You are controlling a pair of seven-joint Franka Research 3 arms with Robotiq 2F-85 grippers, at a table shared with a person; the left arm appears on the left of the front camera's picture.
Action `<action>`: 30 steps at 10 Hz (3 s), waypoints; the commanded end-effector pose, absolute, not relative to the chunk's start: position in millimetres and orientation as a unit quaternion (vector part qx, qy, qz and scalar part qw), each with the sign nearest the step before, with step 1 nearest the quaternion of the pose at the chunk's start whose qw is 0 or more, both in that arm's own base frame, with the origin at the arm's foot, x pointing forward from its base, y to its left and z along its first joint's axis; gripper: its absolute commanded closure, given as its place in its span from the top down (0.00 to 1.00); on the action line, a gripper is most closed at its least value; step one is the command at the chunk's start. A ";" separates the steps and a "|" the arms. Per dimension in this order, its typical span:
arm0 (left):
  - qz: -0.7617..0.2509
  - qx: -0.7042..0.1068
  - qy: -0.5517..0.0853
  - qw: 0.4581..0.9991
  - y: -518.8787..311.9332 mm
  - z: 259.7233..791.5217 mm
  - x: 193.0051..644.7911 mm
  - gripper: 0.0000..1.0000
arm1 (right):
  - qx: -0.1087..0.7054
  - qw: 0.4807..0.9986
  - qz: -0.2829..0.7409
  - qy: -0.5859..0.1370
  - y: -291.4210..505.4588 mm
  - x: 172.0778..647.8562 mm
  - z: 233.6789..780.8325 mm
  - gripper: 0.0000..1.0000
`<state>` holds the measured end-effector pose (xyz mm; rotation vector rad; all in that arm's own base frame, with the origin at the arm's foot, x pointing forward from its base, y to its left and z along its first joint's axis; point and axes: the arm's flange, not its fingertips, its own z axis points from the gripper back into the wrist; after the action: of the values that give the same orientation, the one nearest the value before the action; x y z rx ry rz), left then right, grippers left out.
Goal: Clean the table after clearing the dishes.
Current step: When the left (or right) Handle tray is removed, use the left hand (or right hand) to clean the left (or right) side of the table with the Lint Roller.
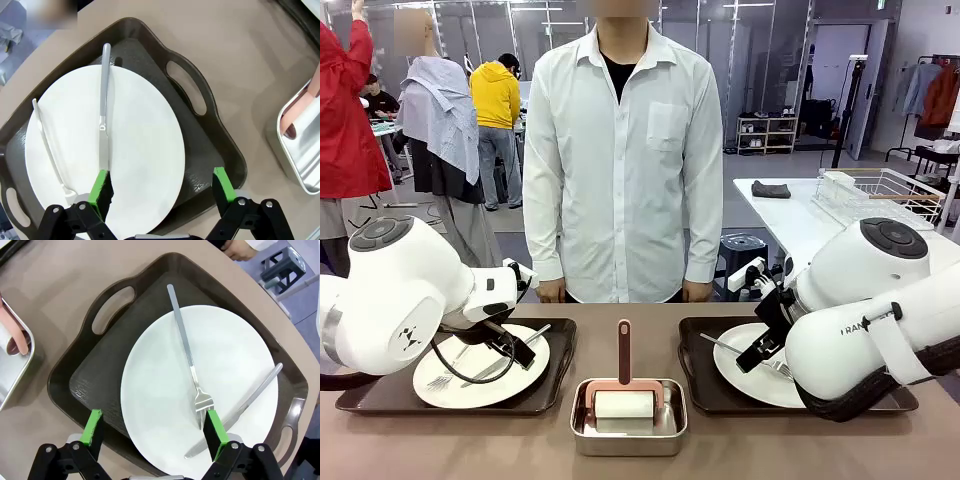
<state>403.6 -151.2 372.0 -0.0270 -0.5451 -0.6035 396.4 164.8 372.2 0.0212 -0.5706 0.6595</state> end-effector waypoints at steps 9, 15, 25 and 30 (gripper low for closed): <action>-0.294 -0.013 -0.265 0.918 -151.4 371.9 403.5 1.00 | 0.010 0.906 0.319 -0.276 164.8 396.4 372.2 1.00; -0.296 -0.083 -0.254 0.917 -140.0 419.4 429.2 1.00 | 0.074 0.916 0.292 -0.265 143.3 440.5 421.6 1.00; 0.020 -0.543 -0.281 0.791 202.0 440.5 407.0 1.00 | 0.486 0.829 -0.075 -0.265 -180.6 398.2 434.4 1.00; 0.156 -0.538 -0.304 0.770 272.2 408.1 375.1 1.00 | 0.477 0.796 -0.222 -0.300 -266.9 355.3 402.4 1.00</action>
<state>367.6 279.6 395.7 -1.1714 -0.6506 0.3195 345.3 -282.6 399.2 1.0313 -0.6425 -0.4779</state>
